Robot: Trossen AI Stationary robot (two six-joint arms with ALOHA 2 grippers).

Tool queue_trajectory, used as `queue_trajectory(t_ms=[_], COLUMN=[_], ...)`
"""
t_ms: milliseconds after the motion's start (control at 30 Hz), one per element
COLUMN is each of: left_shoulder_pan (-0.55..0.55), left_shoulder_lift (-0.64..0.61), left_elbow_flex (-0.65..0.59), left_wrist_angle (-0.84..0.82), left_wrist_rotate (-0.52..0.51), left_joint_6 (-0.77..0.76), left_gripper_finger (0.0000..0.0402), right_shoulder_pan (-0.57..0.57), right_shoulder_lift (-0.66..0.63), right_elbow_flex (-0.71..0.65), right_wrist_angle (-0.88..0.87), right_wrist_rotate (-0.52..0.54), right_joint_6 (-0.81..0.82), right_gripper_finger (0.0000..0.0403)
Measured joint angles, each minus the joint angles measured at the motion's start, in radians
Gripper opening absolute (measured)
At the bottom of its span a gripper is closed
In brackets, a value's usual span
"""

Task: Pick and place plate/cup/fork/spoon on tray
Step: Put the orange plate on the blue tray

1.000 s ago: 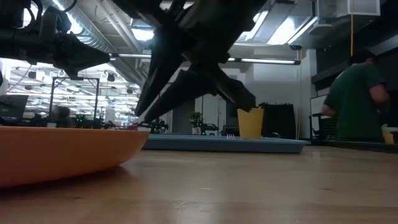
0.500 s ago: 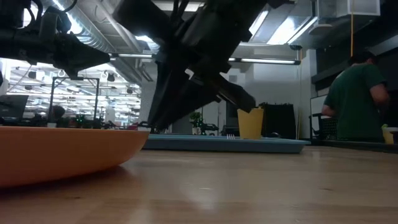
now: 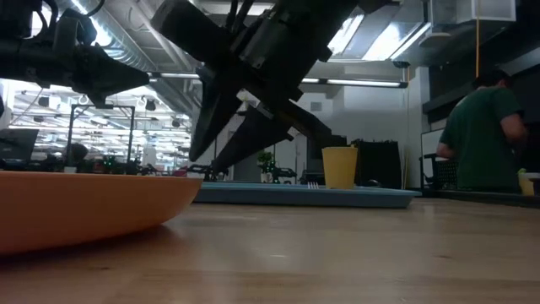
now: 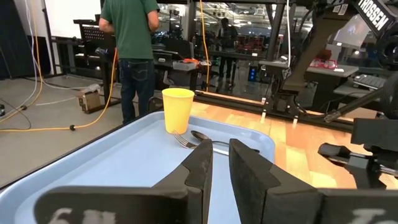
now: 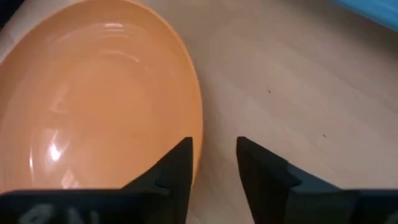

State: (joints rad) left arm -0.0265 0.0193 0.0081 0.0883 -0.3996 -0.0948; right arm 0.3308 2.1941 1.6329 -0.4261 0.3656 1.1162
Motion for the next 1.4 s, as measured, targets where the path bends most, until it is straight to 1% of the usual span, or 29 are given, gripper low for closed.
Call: queue_trajectory(t_ms=[133, 233, 500, 567, 667, 733, 833, 933, 967, 1067, 1133, 1300, 1400], left_shoulder_pan=[0.000, 0.000, 0.000, 0.000, 0.000, 0.000, 0.000, 0.000, 0.000, 0.000, 0.000, 0.000, 0.000], left_shoulder_lift=[0.000, 0.000, 0.000, 0.000, 0.000, 0.000, 0.000, 0.000, 0.000, 0.000, 0.000, 0.000, 0.000], left_elbow_flex=[0.000, 0.000, 0.000, 0.000, 0.000, 0.000, 0.000, 0.000, 0.000, 0.000, 0.000, 0.000, 0.000], left_wrist_angle=[0.000, 0.000, 0.002, 0.003, 0.002, 0.002, 0.002, 0.002, 0.002, 0.002, 0.002, 0.002, 0.001], left_wrist_rotate=[0.000, 0.000, 0.000, 0.000, 0.000, 0.000, 0.000, 0.000, 0.000, 0.000, 0.000, 0.000, 0.000], left_joint_6=[0.000, 0.000, 0.000, 0.000, 0.000, 0.000, 0.000, 0.000, 0.000, 0.000, 0.000, 0.000, 0.000], left_gripper_finger=[0.0047, 0.0047, 0.0047, 0.0047, 0.0047, 0.0047, 0.0047, 0.0047, 0.0047, 0.0047, 0.0047, 0.0047, 0.0047], right_shoulder_pan=[-0.008, -0.016, -0.025, -0.025, -0.025, -0.025, -0.025, -0.025, -0.025, -0.025, -0.025, -0.025, -0.030], right_shoulder_lift=[0.000, 0.001, 0.070, 0.079, 0.082, 0.082, 0.082, 0.082, 0.082, 0.072, 0.053, -0.026, -0.072], right_elbow_flex=[0.000, 0.000, -0.001, -0.001, -0.001, -0.001, -0.001, -0.001, -0.001, -0.001, 0.006, 0.053, 0.089], right_wrist_angle=[0.019, 0.024, 0.091, 0.091, 0.092, 0.099, 0.106, 0.118, 0.118, 0.106, 0.092, -0.018, -0.171], right_wrist_rotate=[-0.015, -0.033, -0.131, -0.133, -0.132, -0.123, -0.086, -0.044, -0.039, -0.028, 0.004, 0.174, 0.296], right_joint_6=[0.000, 0.000, 0.000, 0.000, -0.001, -0.001, -0.002, -0.003, -0.008, -0.013, -0.032, -0.105, -0.089], right_gripper_finger=[0.0142, 0.0143, 0.0143, 0.0143, 0.0135, 0.0117, 0.0075, 0.0020, 0.0013, 0.0009, 0.0007, 0.0006, 0.0006])
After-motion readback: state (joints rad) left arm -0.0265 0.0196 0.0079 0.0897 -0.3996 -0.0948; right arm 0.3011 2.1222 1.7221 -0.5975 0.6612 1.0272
